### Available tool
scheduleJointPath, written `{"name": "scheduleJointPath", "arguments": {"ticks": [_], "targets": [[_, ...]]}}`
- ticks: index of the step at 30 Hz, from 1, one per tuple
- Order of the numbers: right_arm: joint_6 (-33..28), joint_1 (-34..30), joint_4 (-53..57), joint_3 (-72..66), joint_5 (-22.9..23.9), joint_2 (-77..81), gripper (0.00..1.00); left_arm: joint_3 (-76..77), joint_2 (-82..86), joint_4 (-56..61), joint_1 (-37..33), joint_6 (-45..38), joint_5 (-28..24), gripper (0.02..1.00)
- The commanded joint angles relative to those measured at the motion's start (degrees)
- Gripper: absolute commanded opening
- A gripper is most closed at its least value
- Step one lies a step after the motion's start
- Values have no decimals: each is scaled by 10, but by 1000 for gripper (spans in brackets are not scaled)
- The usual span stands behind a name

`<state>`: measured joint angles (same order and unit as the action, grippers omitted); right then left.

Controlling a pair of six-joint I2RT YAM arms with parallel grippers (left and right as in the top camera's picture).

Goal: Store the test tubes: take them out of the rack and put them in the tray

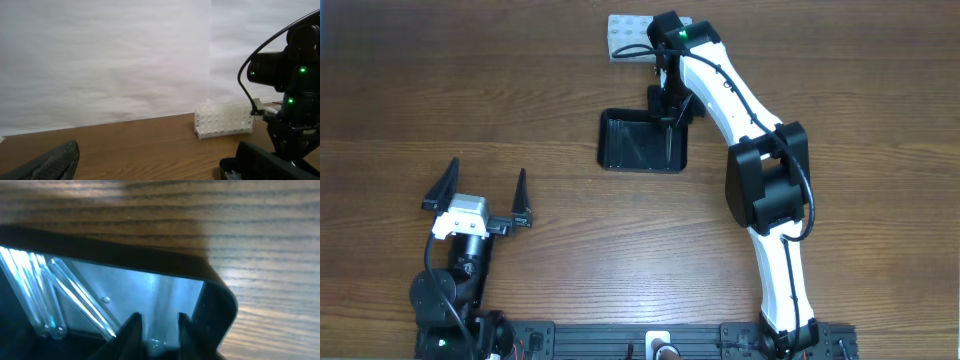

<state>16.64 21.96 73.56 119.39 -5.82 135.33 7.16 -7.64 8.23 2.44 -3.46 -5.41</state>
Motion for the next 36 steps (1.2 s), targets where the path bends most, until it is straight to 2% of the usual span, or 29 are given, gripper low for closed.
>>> {"name": "scheduleJointPath", "arguments": {"ticks": [1,3,6,12,15,18,27,31,36], "targets": [[3,2,-5,-3,8,-2,529,-3,5,2,-4,-6,-5,1000],[-6,2,-10,-3,8,-5,630,-3,5,2,-4,-6,-5,1000],[-31,1,-25,-3,8,-22,682,-3,5,2,-4,-6,-5,1000],[-123,-11,-104,-9,8,-93,711,-3,5,2,-4,-6,-5,1000],[-149,-26,-169,-48,17,-143,792,-3,5,2,-4,-6,-5,1000],[-150,-52,-268,-137,38,-219,827,-3,5,2,-4,-6,-5,1000],[-151,-173,-522,-470,38,-485,862,-3,5,2,-4,-6,-5,1000],[-178,-221,-647,-638,43,-601,873,-3,5,2,-4,-6,-5,1000],[-210,-231,-734,-791,81,-720,904,-3,5,2,-4,-6,-5,1000]]}}
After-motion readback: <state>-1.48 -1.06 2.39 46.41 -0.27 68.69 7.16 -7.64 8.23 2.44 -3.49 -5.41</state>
